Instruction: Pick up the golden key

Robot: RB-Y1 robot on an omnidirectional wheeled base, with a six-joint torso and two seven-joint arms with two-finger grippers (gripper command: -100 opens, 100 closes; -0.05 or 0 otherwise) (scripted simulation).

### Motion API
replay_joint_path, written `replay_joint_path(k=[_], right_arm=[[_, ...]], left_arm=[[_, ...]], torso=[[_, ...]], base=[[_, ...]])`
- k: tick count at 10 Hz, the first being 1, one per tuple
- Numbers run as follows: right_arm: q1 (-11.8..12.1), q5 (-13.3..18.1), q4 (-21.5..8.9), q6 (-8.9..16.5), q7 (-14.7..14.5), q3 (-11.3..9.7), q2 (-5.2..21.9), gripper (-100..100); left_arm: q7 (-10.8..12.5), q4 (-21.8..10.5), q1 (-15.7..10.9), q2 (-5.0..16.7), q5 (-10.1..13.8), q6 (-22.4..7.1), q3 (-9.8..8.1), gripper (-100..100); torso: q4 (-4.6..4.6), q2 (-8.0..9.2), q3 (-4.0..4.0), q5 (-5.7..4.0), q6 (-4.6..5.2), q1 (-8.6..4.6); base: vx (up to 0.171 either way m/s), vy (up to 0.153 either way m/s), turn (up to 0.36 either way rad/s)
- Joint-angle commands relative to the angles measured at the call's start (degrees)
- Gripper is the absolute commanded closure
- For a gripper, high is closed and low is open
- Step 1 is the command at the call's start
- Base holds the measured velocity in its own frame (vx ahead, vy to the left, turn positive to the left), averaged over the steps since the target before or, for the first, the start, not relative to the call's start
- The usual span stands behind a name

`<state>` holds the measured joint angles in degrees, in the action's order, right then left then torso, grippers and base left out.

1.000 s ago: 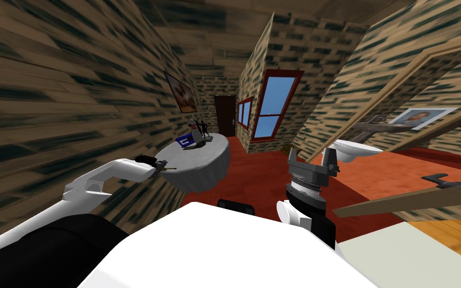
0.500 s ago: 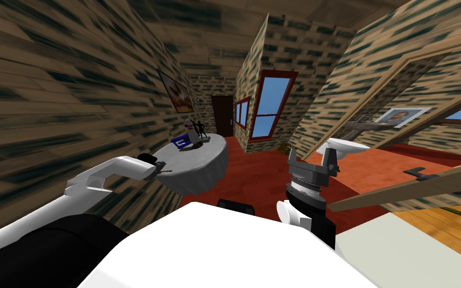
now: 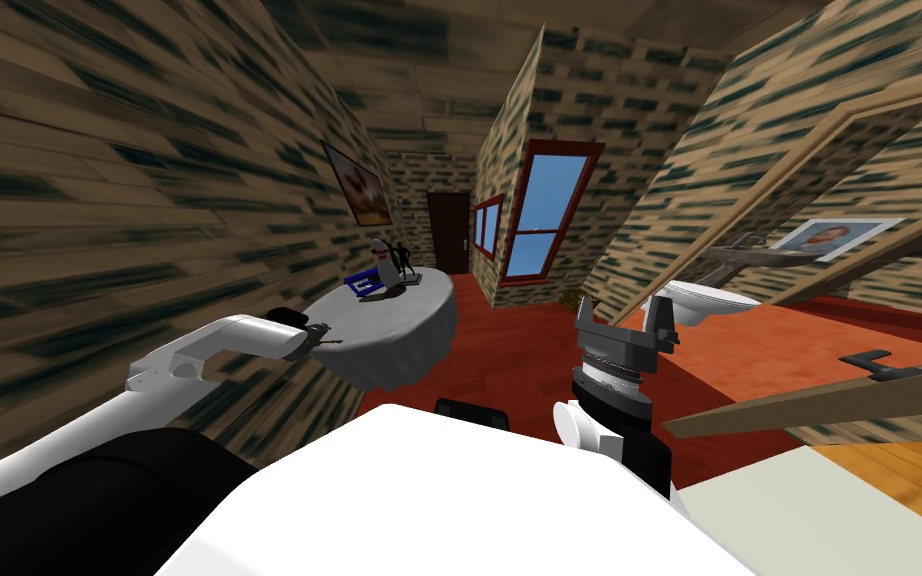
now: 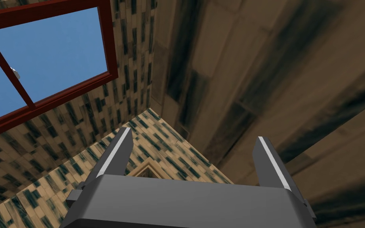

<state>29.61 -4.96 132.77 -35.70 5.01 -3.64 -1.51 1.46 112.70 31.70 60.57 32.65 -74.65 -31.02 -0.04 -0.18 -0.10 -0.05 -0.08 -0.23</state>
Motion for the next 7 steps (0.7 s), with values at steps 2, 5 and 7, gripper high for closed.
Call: replay_joint_path(k=[2,5,7], right_arm=[[0.0,0.0,0.0,0.0,0.0,0.0,0.0,0],[0.0,0.0,0.0,0.0,0.0,0.0,0.0,0],[0.0,0.0,0.0,0.0,0.0,0.0,0.0,0]], left_arm=[[-3.5,-2.9,-0.3,-0.2,1.0,2.4,-0.68,-100],[-8.2,-7.7,-1.0,-0.8,2.5,6.2,-1.50,-100],[-10.3,-9.3,-1.2,-1.0,2.9,7.5,-1.77,-100]], torso=[[0.00,0.03,0.02,0.01,0.02,0.08],[0.01,0.03,0.01,0.01,0.00,0.04],[0.00,0.00,0.00,0.01,0.03,0.08]], base=[[0.044,-0.038,0.036],[0.057,-0.061,0.081],[0.047,-0.039,0.034]])
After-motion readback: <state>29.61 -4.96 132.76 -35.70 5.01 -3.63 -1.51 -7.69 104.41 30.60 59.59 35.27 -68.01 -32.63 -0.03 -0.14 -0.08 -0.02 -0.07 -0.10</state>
